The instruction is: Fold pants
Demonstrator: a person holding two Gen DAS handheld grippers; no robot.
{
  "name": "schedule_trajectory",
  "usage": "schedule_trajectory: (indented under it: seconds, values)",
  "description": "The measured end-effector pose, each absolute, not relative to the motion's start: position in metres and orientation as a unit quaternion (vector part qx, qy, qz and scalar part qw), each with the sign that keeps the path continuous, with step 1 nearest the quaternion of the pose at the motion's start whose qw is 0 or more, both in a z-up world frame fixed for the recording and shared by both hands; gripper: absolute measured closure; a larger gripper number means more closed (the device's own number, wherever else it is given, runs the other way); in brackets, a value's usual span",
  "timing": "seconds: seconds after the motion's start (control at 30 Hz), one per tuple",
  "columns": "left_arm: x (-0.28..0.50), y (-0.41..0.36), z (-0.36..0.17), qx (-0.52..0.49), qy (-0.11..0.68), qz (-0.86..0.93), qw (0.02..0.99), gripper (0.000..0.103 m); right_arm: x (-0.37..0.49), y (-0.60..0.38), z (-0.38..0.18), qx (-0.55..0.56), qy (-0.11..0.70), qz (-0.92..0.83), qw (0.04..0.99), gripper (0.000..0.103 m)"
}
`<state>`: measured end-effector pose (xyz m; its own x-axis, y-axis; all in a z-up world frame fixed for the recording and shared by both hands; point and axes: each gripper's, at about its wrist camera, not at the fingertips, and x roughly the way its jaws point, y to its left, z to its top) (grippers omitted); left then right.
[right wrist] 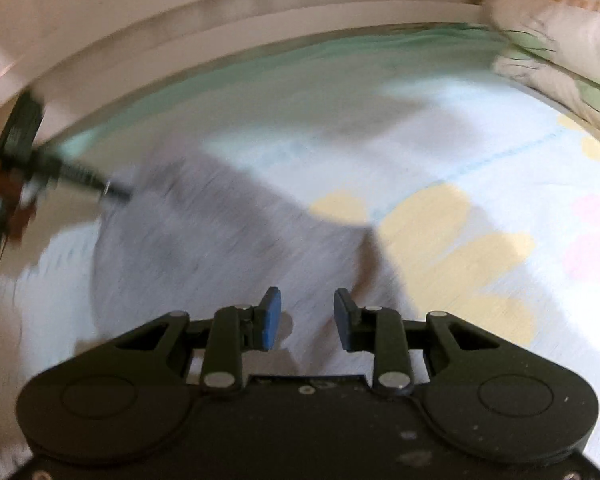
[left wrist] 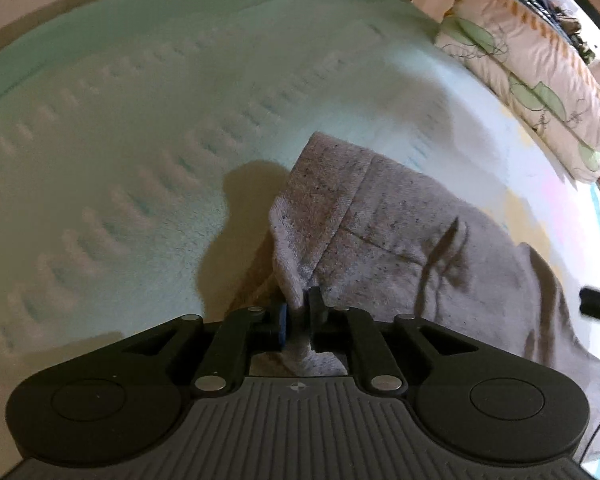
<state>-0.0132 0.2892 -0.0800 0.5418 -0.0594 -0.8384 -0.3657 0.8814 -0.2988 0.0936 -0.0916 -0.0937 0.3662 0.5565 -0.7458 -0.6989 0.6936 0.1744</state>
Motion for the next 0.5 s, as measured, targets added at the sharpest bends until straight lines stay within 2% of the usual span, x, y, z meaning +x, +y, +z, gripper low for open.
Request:
schedule_trajectory:
  seconds: [0.2,0.37,0.43,0.47,0.5]
  values:
    - [-0.016,0.291,-0.078,-0.234,0.469,0.095,0.846,0.091,0.166,-0.091,-0.114,-0.001,0.476,0.354,0.805,0.069]
    - [-0.017,0.290,-0.079,-0.238,0.468,0.100,0.845,0.090,0.196,-0.082,-0.144,0.026,0.522,0.353,0.776,0.069]
    - [-0.017,0.291,-0.079,-0.239,0.468,0.099,0.845,0.090,0.199,-0.078,-0.150,0.025,0.531,0.363,0.766,0.082]
    - [-0.017,0.291,-0.079,-0.236,0.468,0.099,0.846,0.090,0.196,-0.074,-0.151,0.012,0.530,0.371,0.763,0.099]
    - [-0.018,0.290,-0.078,-0.232,0.468,0.098,0.847,0.090,0.194,-0.070,-0.150,-0.007,0.520,0.373,0.768,0.100]
